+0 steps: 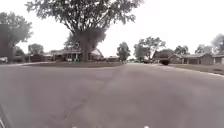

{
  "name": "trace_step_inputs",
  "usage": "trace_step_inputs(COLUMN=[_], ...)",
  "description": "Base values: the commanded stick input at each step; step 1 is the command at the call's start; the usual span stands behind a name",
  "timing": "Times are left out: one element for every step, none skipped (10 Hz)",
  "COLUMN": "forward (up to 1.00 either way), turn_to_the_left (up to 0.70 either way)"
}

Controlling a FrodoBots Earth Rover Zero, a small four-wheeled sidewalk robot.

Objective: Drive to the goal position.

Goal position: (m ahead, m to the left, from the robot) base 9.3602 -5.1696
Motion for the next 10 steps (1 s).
trace_step_inputs(forward=[0.7, 0.7, 0.7, 0.7, 0.7, 0.7, 0.7, 0.7, 0.7, 0.7], turn_to_the_left=[0.0, 0.0, 0.0, 0.0, 0.0, 0.0, 0.0, 0.0, 0.0, 0.0])
